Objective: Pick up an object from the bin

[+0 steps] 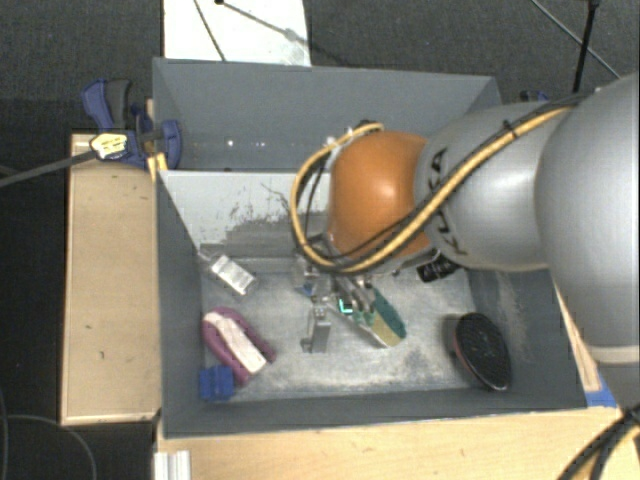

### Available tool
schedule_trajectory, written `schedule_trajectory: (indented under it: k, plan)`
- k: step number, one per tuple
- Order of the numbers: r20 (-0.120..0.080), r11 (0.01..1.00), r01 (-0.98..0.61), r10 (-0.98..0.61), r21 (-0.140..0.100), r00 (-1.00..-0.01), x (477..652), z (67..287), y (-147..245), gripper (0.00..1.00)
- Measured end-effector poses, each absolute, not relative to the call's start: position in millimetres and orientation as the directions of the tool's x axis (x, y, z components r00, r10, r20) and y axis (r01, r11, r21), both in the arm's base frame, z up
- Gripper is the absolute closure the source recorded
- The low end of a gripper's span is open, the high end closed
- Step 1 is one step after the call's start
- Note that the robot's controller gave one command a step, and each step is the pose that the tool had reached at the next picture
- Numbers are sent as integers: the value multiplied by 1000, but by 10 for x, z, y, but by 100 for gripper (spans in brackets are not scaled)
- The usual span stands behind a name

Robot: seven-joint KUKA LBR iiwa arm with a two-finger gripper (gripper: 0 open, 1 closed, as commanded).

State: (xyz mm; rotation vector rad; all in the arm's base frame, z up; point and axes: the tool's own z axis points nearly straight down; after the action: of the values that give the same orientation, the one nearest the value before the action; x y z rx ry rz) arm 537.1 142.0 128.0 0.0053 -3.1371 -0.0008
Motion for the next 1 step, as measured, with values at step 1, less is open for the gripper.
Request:
schedule_trajectory:
  k: [1]
  plan:
    - [-3, 964, 267, 267, 3, -964, 5877, 703, 2466, 0]
